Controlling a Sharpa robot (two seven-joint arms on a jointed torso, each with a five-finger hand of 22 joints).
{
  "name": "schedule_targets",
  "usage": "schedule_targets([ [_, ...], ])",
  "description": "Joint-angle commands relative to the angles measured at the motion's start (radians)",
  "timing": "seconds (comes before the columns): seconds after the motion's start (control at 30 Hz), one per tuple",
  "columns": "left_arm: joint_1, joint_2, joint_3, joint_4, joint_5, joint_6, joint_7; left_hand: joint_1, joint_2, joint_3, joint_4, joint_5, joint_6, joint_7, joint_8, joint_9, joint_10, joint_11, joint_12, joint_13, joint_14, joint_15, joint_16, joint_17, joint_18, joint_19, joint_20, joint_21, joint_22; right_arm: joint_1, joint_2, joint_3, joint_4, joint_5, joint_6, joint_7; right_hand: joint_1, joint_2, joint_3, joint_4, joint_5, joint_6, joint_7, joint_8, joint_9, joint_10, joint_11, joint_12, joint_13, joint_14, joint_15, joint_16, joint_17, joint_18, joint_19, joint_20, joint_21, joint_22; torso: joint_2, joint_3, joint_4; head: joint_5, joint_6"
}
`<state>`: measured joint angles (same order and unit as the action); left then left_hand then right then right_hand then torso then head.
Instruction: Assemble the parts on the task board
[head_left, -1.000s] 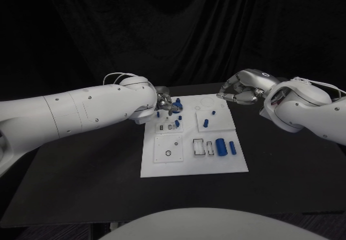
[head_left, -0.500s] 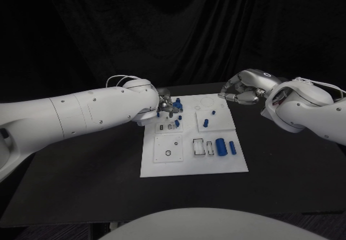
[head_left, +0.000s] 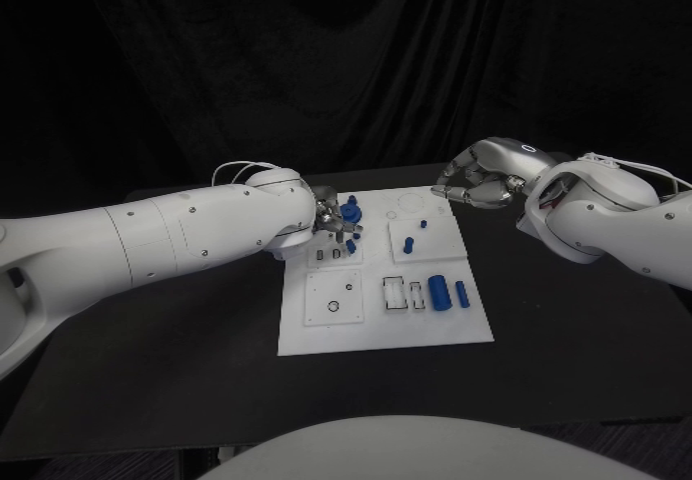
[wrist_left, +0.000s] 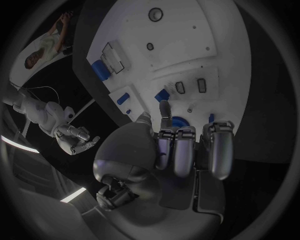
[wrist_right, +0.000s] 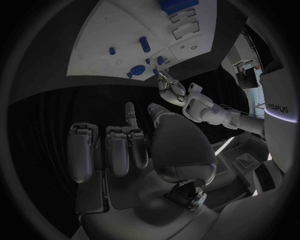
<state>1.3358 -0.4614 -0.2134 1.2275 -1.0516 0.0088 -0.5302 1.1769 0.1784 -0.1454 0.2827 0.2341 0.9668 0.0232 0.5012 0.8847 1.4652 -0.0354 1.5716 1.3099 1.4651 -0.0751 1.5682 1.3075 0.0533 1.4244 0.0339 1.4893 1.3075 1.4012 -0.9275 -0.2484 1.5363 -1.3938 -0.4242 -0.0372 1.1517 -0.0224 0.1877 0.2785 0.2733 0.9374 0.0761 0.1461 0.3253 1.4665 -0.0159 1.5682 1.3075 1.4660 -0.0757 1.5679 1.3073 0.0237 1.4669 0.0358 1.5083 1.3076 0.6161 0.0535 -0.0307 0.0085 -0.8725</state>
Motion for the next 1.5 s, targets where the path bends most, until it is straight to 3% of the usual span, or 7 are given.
schedule_targets([
  [0.03,-0.005,0.005,0.001,-0.006,-0.004,-0.011,0.023,0.003,-0.006,0.006,0.000,0.007,0.009,-0.002,-0.007,-0.002,0.106,-0.007,-0.001,0.261,0.106,-0.009,0.003,0.263,-0.006,-0.001,-0.004,-0.005,0.093,-0.001,0.001,0.001,0.000,-0.001,0.007,-0.014,0.012,0.002,0.004,0.001,0.001,0.011,0.000,0.003,0.001,0.104,0.004,0.003,0.263,0.105,0.007,0.003,0.263,-0.006,0.067,0.007,-0.006,0.240,0.003,-0.0016,0.0000,0.001,0.000],
  [0.27,-0.015,0.008,0.001,-0.014,-0.004,-0.012,0.026,0.006,-0.006,0.009,0.000,0.009,0.014,-0.003,-0.012,-0.002,0.106,-0.007,-0.001,0.261,0.106,-0.009,0.003,0.263,-0.006,-0.001,-0.004,-0.006,0.093,-0.001,0.003,0.001,-0.002,-0.001,0.015,-0.017,0.012,0.002,0.004,0.001,0.001,0.011,0.000,0.003,0.001,0.104,0.004,0.003,0.263,0.105,0.007,0.003,0.263,-0.006,0.067,0.007,-0.006,0.240,0.002,-0.0026,-0.0005,0.001,0.000],
  [0.4,-0.018,0.009,0.001,-0.018,-0.004,-0.013,0.027,0.007,-0.007,0.010,-0.001,0.010,0.017,-0.003,-0.016,-0.002,0.106,-0.007,-0.001,0.261,0.106,-0.009,0.003,0.263,-0.006,-0.002,-0.004,-0.006,0.092,-0.001,0.003,0.001,-0.003,-0.001,0.018,-0.018,0.012,0.002,0.004,0.002,0.001,0.013,0.001,0.003,0.002,0.104,0.005,0.003,0.263,0.105,0.007,0.003,0.263,-0.005,0.065,0.007,-0.009,0.239,0.006,-0.0004,-0.0035,0.003,0.000],
  [1.33,-0.035,0.042,0.001,-0.070,-0.004,-0.006,0.037,0.027,-0.016,0.028,-0.007,0.019,0.023,-0.002,-0.051,-0.004,0.106,-0.007,-0.001,0.261,0.106,-0.010,0.003,0.263,-0.002,-0.012,-0.005,-0.016,0.080,-0.001,0.008,0.001,-0.006,-0.001,0.045,-0.030,0.011,0.001,0.004,0.003,0.001,0.015,0.002,0.003,0.002,0.104,0.006,0.003,0.263,0.105,0.007,0.003,0.263,-0.002,0.060,0.007,-0.019,0.235,0.003,0.0007,0.0004,0.001,0.000],
  [1.5,-0.036,0.042,0.001,-0.070,-0.004,-0.001,0.036,0.028,-0.016,0.030,-0.008,0.019,0.025,-0.002,-0.053,-0.003,0.106,-0.007,-0.001,0.261,0.106,-0.009,0.003,0.263,-0.002,-0.013,-0.005,-0.017,0.079,-0.001,0.008,0.001,-0.006,-0.001,0.047,-0.031,0.011,0.001,0.004,0.003,0.001,0.015,0.002,0.003,0.002,0.104,0.006,0.003,0.263,0.105,0.007,0.003,0.263,-0.002,0.060,0.007,-0.019,0.235,0.004,0.0002,-0.0022,0.000,0.000],
])
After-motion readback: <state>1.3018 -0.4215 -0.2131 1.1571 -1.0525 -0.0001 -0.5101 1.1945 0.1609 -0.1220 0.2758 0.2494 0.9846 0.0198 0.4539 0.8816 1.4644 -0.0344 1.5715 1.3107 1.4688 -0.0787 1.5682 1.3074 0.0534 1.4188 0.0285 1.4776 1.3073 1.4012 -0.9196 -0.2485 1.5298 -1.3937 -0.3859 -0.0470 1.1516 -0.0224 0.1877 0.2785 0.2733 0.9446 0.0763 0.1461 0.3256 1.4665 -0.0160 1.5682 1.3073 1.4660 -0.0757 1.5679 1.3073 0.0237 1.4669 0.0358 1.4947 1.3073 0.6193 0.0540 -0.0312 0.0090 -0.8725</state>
